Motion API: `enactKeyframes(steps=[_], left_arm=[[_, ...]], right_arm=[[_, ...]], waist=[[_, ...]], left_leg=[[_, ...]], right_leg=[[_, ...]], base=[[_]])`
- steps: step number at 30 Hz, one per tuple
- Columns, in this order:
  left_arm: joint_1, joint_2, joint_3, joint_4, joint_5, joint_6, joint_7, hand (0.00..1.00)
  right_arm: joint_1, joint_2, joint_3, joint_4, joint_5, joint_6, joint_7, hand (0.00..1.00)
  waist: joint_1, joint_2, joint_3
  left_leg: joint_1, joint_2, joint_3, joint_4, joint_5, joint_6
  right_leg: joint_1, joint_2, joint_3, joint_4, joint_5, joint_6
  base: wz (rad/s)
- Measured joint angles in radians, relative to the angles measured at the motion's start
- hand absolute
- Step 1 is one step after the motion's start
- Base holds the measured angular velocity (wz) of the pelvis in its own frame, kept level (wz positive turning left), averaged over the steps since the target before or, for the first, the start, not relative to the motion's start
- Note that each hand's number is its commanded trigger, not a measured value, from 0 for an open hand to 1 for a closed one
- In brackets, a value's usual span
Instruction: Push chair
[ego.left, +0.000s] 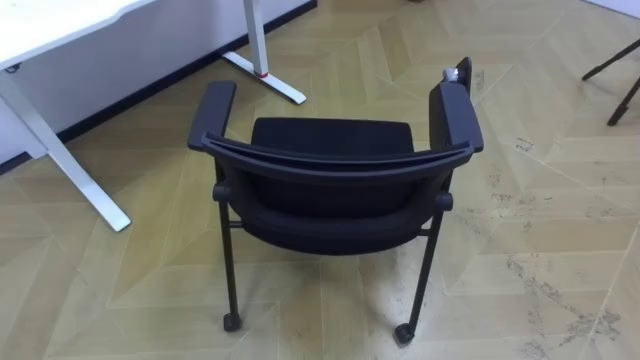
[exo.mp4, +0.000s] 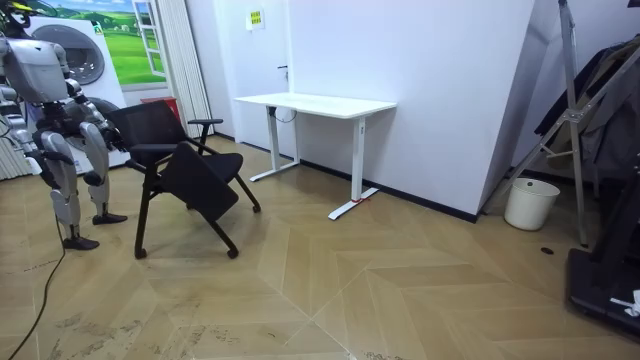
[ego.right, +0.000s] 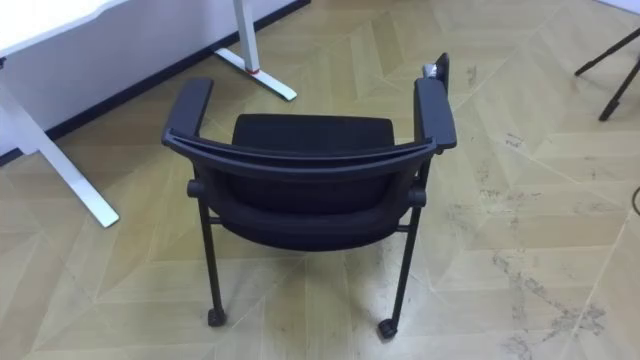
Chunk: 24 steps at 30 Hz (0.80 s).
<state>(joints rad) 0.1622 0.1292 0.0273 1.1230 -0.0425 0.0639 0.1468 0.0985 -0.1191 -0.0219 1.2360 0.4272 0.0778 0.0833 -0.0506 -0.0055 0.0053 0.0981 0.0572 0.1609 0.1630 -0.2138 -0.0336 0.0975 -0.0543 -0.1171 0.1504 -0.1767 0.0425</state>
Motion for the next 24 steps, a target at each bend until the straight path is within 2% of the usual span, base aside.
enactKeyframes(steps=[10,16,19,21,24], left_arm=[[0.003,0.0,0.0,-0.026,0.015,-0.001,0.001,0.0],[0.005,-0.001,0.0,-0.021,-0.007,-0.011,0.004,0.0],[0.014,-0.004,0.002,-0.02,-0.034,-0.02,0.04,0.0],[0.026,-0.004,0.017,-0.021,-0.045,-0.021,0.061,0.0],[0.03,-0.003,0.075,-0.027,-0.049,-0.021,0.094,0.0]], right_arm=[[-0.004,0.0,0.0,-0.004,-0.002,-0.002,0.002,0.0],[-0.002,-0.003,0.0,-0.003,0.005,-0.003,-0.009,0.0],[0.001,-0.003,-0.003,-0.003,0.004,-0.003,-0.011,0.0],[0.001,-0.004,-0.005,-0.005,-0.002,-0.003,-0.008,0.0],[0.005,-0.011,-0.015,-0.009,0.0,-0.003,-0.006,0.0]], waist=[[-0.001,0.002,-0.0042],[0.002,0.006,0.0009],[0.001,0.01,0.0009],[0.002,0.01,0.0003],[0.005,0.014,-0.0009]], left_leg=[[-0.005,-0.001,0.0,-0.001,0.0,0.0],[-0.002,-0.001,-0.007,0.001,0.0,0.0],[0.0,-0.001,-0.007,0.001,0.0,0.0],[0.0,-0.001,-0.007,0.001,0.0,0.0],[0.004,-0.001,-0.006,0.001,0.0,0.0]], right_leg=[[-0.006,0.0,0.0,-0.001,-0.001,0.001],[0.0,0.0,-0.008,0.0,-0.001,0.001],[0.001,0.0,-0.008,-0.002,-0.001,0.001],[0.002,0.0,-0.008,-0.001,-0.001,0.001],[0.005,0.0,-0.006,0.0,-0.001,0.001]], base=[[0.0],[0.03],[0.0],[0.0],[0.0]])
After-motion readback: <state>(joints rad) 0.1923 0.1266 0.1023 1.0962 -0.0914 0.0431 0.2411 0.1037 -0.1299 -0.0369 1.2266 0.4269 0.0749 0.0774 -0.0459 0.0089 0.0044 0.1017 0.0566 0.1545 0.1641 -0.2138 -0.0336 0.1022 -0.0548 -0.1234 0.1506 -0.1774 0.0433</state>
